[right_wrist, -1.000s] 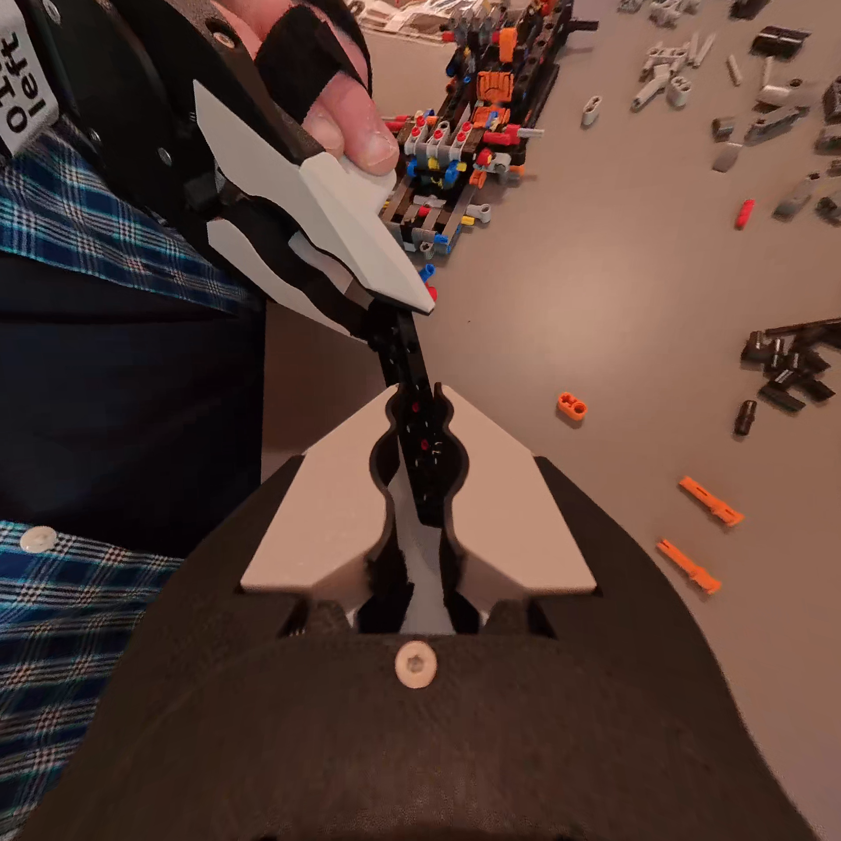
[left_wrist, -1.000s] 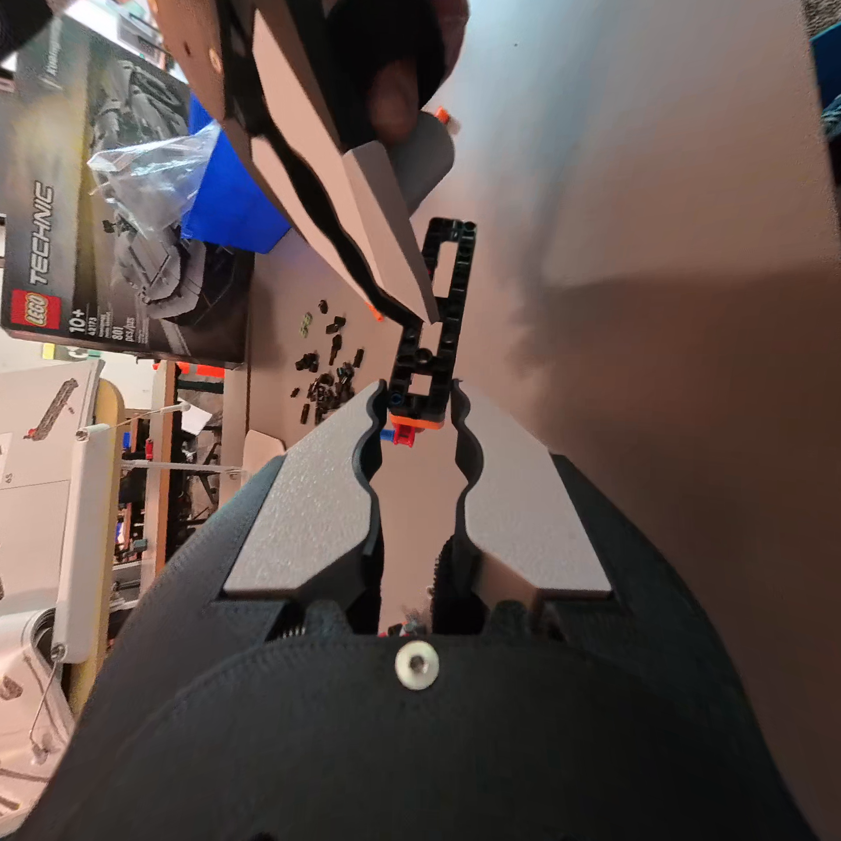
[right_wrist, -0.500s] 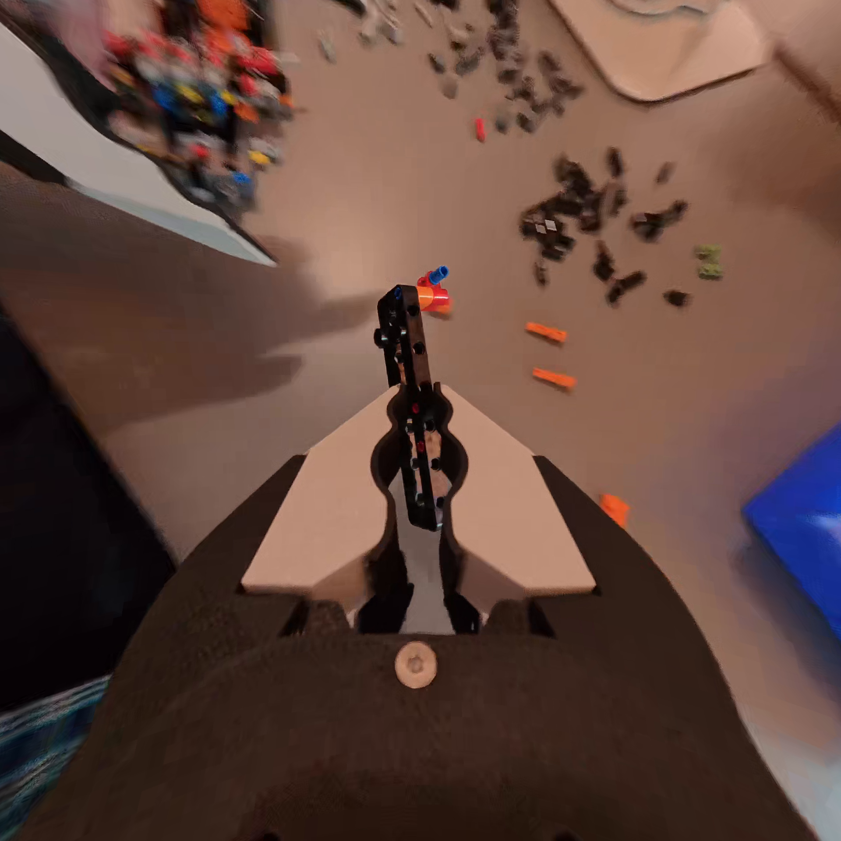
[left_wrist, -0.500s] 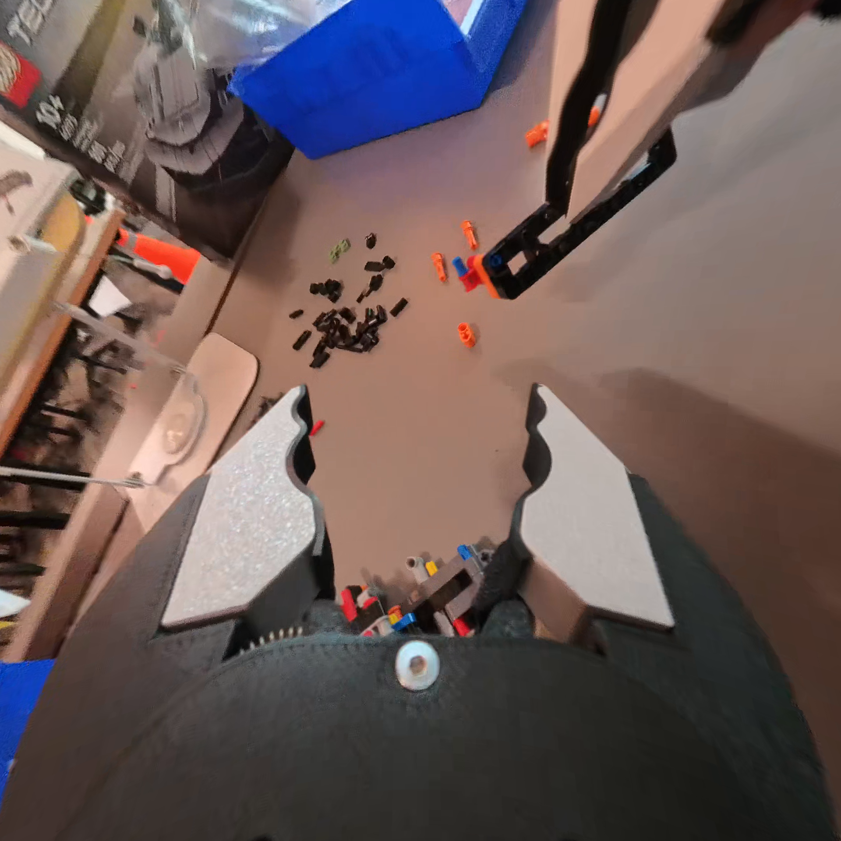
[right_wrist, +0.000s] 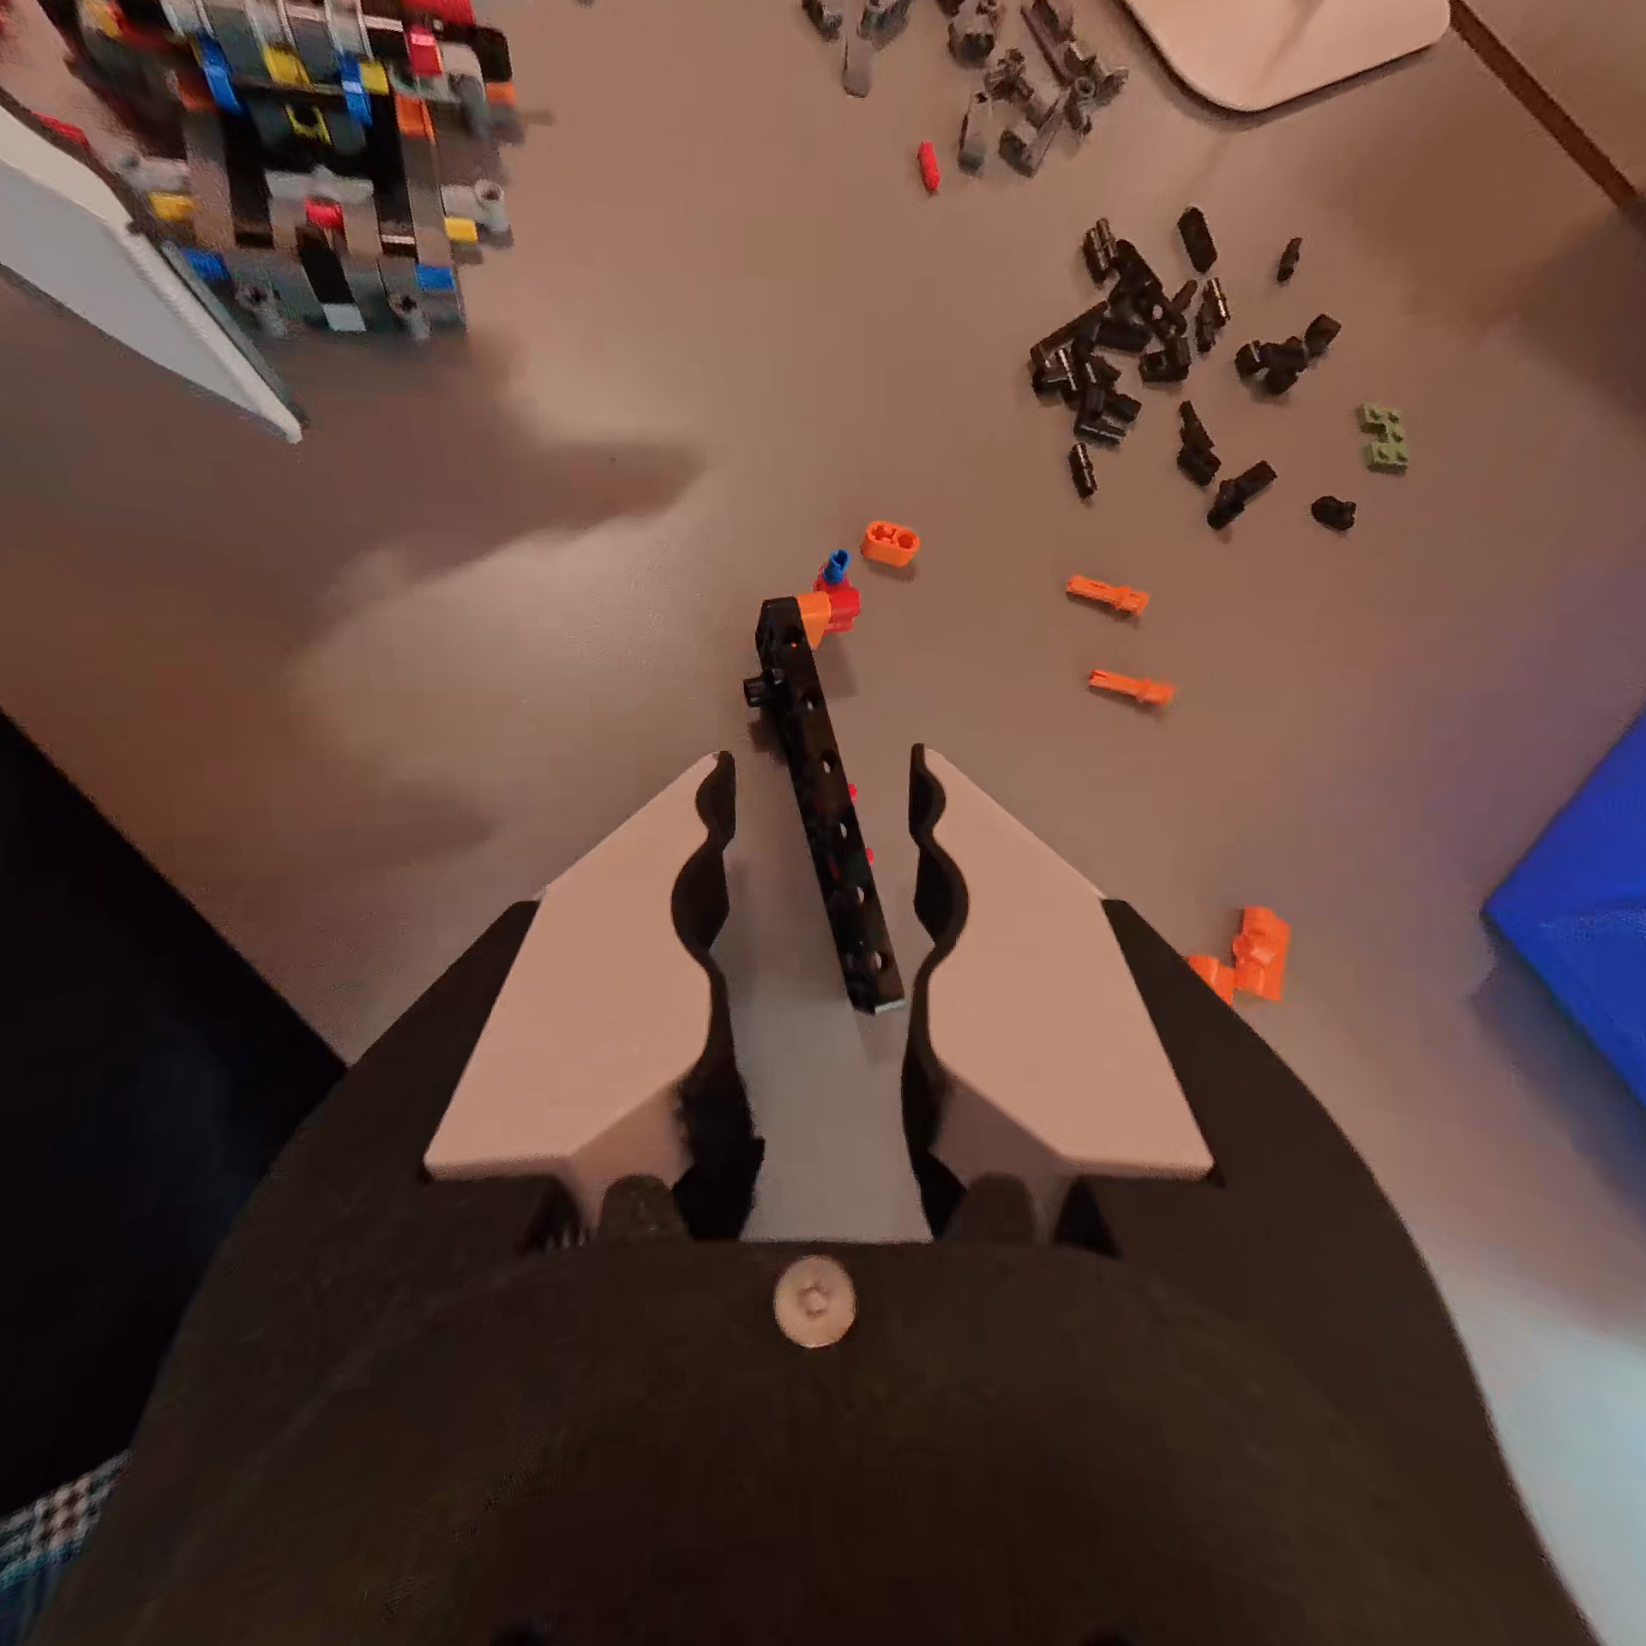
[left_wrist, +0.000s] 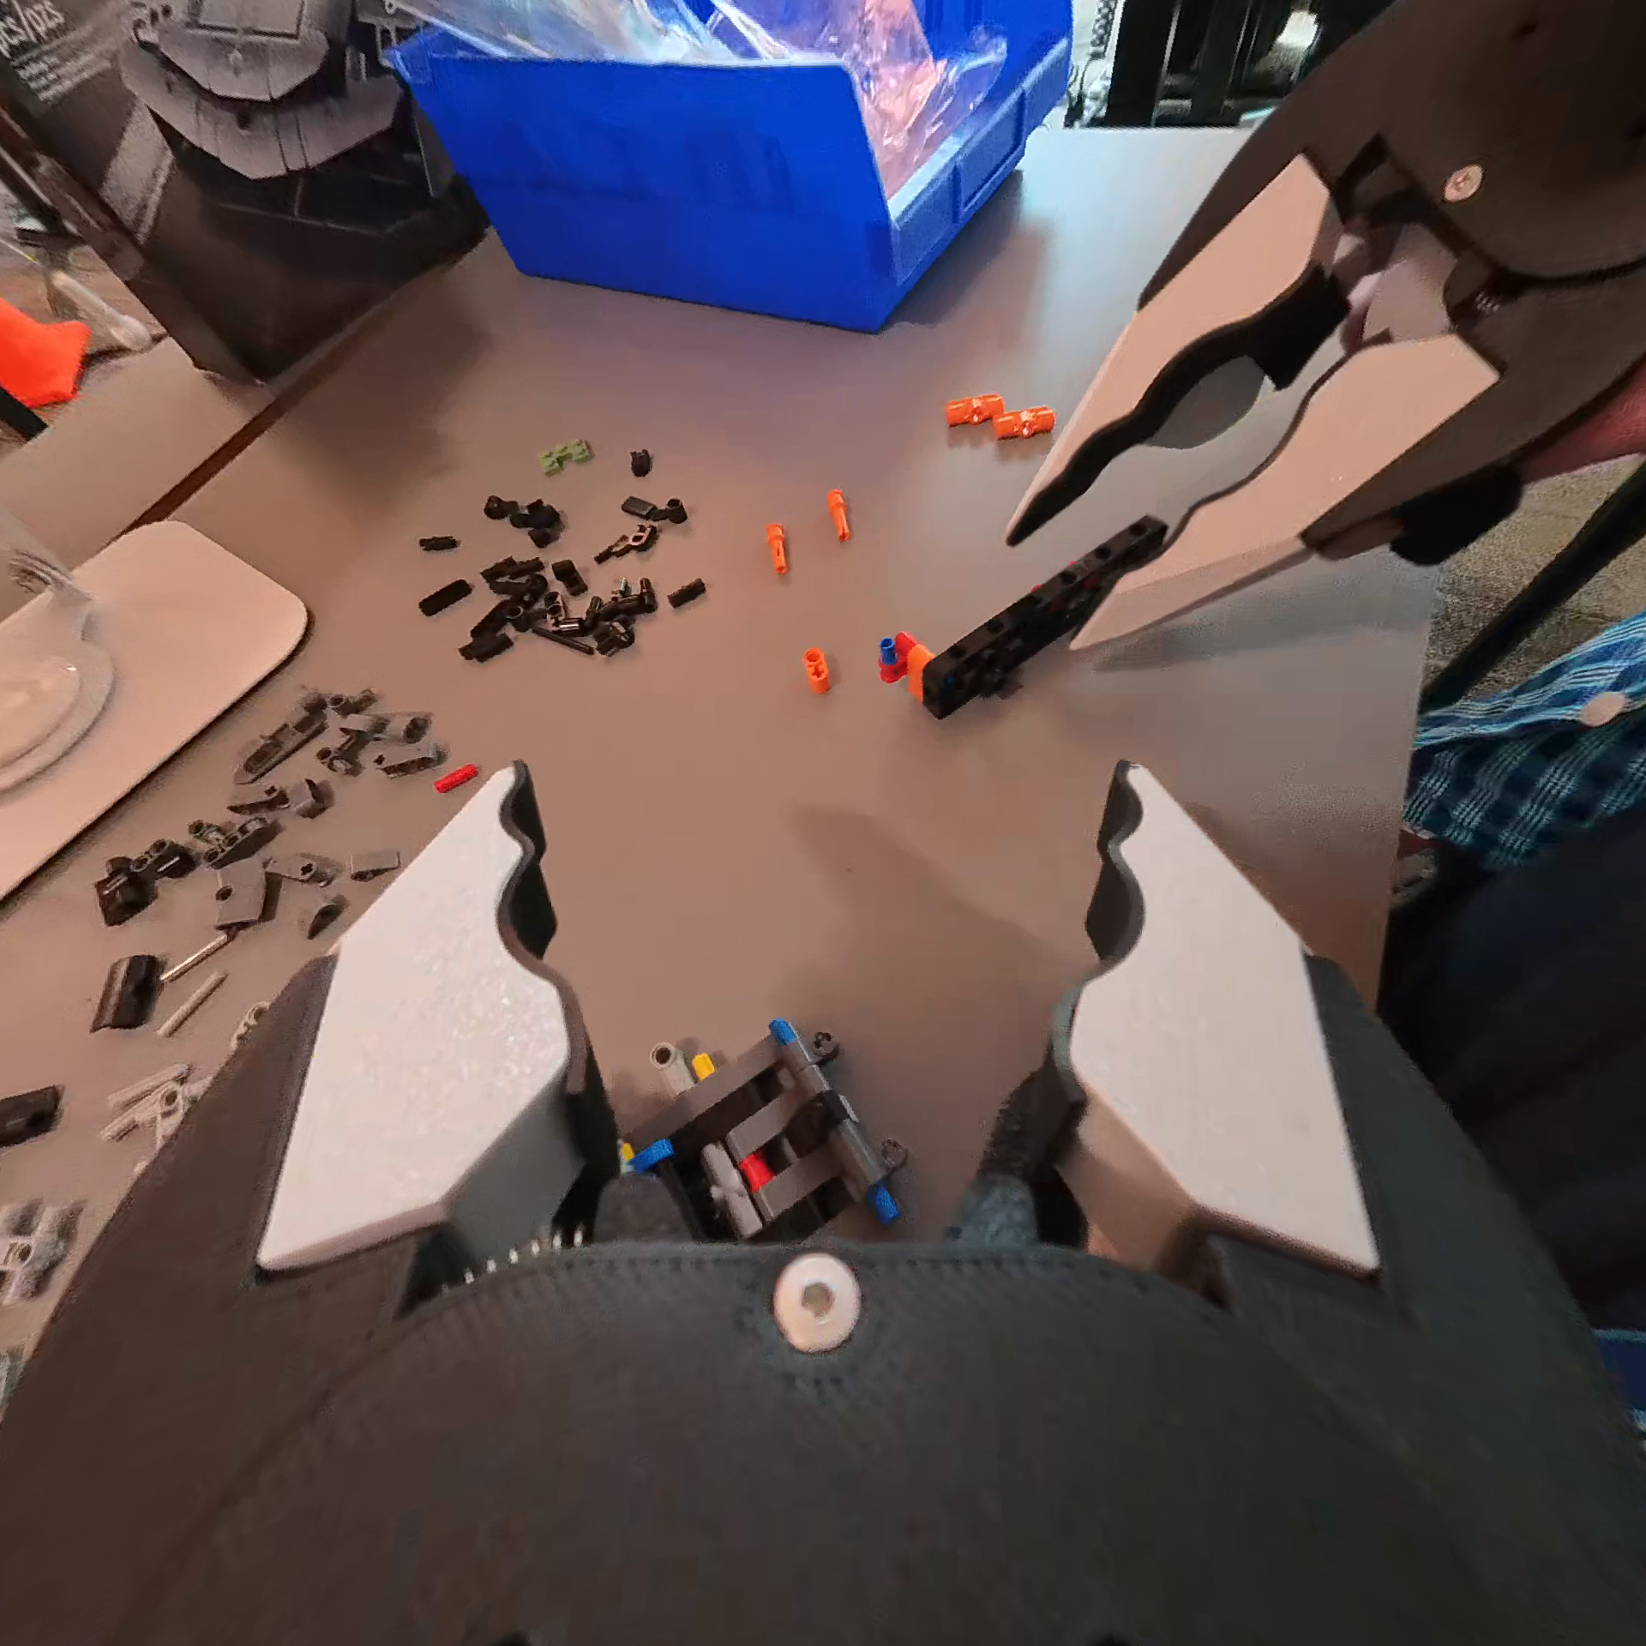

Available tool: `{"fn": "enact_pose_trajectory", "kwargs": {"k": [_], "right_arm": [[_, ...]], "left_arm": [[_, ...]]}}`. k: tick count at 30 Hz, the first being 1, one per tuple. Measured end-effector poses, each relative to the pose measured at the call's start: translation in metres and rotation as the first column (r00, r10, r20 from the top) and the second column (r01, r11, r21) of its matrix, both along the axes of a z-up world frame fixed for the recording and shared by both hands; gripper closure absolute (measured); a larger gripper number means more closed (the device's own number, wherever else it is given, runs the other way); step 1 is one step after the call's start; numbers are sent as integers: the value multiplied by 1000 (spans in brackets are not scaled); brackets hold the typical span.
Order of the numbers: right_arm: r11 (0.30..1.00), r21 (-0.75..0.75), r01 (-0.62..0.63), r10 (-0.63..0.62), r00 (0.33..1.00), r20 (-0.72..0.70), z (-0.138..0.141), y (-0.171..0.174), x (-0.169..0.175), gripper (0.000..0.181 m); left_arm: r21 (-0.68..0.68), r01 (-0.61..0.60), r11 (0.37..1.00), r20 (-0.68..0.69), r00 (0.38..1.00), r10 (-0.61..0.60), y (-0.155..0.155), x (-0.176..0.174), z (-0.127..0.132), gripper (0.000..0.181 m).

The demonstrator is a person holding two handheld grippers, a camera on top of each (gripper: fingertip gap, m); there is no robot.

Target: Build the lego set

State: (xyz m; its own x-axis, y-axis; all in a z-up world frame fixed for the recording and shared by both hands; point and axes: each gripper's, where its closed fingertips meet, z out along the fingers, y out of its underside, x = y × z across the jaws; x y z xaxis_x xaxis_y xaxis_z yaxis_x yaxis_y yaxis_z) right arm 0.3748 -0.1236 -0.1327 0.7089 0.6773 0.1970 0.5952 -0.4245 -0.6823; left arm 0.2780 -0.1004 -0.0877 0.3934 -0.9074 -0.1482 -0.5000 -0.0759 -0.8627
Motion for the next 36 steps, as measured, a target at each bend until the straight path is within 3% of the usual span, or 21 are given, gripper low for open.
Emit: {"fn": "enact_pose_trajectory", "kwargs": {"k": [1,4,9,12,16,22,25,29,33,36], "right_arm": [[1000,-15,3,-4,999,-32,3,-2,2,145],[996,-77,34,-45,989,-144,7,-7,15,144],[980,-201,12,-52,979,-196,-8,-20,25,147],[968,-252,25,-62,988,-141,-25,-24,24,160],[959,-282,30,-78,984,-163,-28,-29,5,153],[949,-315,-24,-74,952,-296,-16,-34,-1,142],[973,-230,25,-97,946,-308,0,-23,14,136],[996,-88,-23,-11,927,-374,39,-16,8,138],[997,-4,-78,71,925,-372,54,-9,-7,137],[997,-3,-73,67,925,-373,53,-1,-9,133]], "left_arm": [[7,-2,1000,7,1000,2,-1,-2,3,60],[11,7,1000,29,1000,-8,-7,-5,9,77],[-133,56,990,65,997,-48,-29,6,-3,102],[-209,92,974,73,994,-78,-43,20,-16,106],[-222,108,969,68,993,-95,-51,28,-20,111],[-249,115,962,79,992,-98,-56,34,-23,111],[-255,127,959,92,990,-107,-58,34,-22,123],[-239,158,958,147,981,-125,-58,32,-8,138],[-200,145,969,121,985,-123,-52,26,-3,125],[-209,130,969,123,987,-106,-47,20,-2,92]]}}
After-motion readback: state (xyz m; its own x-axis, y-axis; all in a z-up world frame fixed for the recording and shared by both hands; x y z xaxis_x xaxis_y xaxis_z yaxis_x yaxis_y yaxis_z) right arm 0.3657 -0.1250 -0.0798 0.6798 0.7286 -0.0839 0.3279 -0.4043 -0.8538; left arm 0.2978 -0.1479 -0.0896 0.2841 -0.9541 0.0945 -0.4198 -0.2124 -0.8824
